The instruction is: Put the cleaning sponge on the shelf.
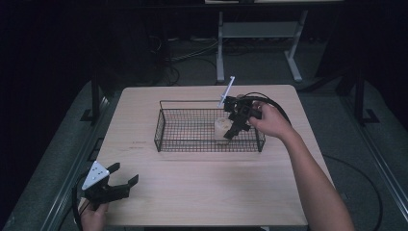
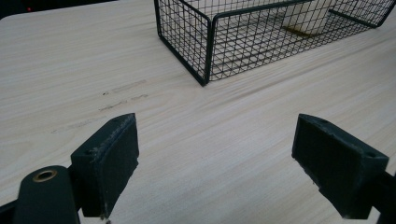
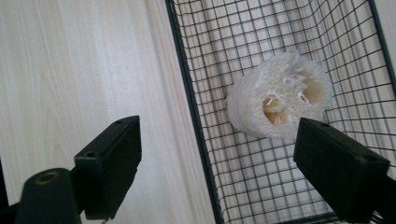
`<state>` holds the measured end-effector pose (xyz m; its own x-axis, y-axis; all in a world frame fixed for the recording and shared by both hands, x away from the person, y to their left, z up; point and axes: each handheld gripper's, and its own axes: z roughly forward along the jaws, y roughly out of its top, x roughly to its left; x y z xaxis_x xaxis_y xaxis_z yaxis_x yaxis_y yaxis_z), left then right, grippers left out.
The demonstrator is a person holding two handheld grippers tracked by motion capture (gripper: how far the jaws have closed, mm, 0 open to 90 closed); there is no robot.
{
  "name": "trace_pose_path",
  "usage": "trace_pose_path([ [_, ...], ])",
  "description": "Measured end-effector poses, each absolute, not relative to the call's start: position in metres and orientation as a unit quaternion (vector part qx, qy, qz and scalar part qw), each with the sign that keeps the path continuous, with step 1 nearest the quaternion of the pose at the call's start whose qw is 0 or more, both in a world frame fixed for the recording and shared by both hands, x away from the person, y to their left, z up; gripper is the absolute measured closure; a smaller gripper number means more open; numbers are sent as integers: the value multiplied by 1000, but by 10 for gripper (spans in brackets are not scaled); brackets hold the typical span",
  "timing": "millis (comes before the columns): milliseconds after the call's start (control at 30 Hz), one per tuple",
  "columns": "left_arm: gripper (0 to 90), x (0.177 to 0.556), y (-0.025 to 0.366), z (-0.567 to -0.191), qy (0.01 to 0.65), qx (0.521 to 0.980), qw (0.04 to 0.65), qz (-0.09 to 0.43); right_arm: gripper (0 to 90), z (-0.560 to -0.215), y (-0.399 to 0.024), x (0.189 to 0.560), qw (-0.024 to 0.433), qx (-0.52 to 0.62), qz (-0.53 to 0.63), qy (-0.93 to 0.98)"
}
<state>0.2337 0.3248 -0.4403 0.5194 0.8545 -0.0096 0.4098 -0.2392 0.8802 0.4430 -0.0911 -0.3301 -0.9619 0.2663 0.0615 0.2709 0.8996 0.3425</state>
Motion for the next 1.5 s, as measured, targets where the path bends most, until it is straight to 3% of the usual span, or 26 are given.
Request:
trace_pose_path([
  [1500, 140, 234, 324, -441, 421, 750, 446, 247, 149, -352, -94, 393, 17, -101, -171, -980],
])
